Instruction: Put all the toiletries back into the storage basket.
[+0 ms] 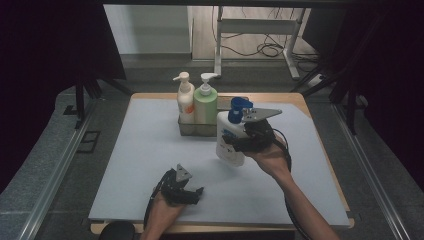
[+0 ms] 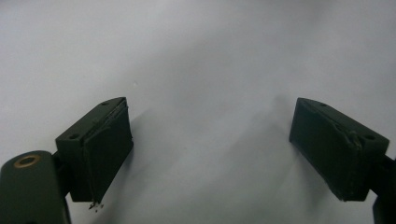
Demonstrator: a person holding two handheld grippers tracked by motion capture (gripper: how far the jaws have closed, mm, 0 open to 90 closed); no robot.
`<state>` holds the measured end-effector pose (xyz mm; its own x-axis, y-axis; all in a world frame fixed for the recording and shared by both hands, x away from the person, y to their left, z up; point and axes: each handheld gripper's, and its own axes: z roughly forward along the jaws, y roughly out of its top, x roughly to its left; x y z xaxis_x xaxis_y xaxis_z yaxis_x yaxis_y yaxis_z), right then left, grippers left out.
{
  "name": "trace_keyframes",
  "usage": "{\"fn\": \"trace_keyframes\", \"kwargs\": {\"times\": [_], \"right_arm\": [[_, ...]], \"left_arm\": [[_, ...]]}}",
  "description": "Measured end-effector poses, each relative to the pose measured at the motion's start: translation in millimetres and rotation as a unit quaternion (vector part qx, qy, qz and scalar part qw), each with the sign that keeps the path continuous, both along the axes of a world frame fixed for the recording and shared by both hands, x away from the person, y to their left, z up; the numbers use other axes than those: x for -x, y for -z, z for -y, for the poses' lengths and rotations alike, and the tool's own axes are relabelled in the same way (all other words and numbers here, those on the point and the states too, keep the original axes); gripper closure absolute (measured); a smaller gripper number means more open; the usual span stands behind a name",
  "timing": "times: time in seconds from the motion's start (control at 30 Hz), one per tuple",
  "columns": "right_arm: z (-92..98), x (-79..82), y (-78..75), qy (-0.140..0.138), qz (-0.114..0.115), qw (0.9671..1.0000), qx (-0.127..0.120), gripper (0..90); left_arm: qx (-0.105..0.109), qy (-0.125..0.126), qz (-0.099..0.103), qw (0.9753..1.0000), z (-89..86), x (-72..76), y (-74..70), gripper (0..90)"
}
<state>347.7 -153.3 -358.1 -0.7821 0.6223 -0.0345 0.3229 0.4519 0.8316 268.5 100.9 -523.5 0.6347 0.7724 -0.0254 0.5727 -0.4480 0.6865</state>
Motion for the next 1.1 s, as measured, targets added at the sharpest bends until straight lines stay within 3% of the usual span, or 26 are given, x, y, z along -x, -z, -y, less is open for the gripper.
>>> {"fn": "trace_keyframes", "kwargs": {"times": [0.63,1.1], "right_arm": [[-5.3,-29.3,-32.1,0.048,0.019,0.9987,-0.002,38.3],[-7.6,-60.0,-38.0,0.093,0.023,0.9954,0.002,38.3]], "left_arm": [[-0.001,0.0,0.0,1.0,-0.1,-0.1,-0.1,12.5],[0.002,-0.001,-0.002,1.0,0.3,0.2,0.0,12.5]]}}
